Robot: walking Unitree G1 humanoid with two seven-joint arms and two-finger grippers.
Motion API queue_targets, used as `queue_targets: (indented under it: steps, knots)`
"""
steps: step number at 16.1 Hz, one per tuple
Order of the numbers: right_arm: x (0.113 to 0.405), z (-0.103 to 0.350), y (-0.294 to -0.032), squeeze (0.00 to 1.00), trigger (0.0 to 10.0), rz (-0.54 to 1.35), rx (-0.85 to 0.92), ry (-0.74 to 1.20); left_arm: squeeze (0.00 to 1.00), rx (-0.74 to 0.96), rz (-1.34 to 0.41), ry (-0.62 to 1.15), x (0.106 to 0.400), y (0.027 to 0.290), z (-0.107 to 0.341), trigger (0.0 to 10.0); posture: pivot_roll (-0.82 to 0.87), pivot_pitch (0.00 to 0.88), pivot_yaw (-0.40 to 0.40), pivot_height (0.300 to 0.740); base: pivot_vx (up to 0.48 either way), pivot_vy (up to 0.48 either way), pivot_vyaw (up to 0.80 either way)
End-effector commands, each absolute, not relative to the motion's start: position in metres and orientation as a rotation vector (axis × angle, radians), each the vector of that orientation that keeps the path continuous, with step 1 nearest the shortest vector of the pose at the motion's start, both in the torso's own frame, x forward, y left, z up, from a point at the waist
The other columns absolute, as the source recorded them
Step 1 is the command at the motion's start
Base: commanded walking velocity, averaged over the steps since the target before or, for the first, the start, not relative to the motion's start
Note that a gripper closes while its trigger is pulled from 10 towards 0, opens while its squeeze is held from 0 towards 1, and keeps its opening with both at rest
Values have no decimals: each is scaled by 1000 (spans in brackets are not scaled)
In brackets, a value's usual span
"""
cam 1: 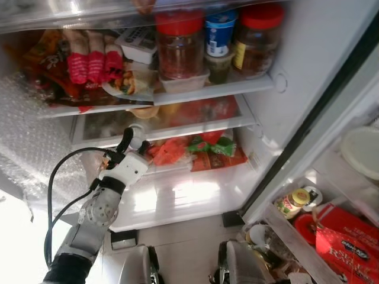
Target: Restocking fridge
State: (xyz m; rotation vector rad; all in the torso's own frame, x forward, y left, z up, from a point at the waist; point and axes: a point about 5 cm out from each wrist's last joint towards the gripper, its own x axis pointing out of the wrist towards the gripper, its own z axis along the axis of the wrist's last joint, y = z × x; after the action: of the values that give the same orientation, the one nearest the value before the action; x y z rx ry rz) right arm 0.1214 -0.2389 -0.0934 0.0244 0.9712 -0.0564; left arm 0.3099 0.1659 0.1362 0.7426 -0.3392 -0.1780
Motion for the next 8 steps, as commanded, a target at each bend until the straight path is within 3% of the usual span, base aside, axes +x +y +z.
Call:
queue_targets:
  steps: [1,4,8]
  knots:
    - [115,-96,-238,0,10000,-64,37,991,0,827,-202,-348,313,168,134,10000,-56,181,23,630,0,0,0]
    - [115,-96,-238,0,10000,-66,39,986,0,1073,-264,-347,326,169,123,10000,-62,187,22,630,0,0,0]
    - [114,-96,-238,0,10000,-67,45,989,0,1213,-191,-256,348,185,120,10000,-64,196,19,630,0,0,0]
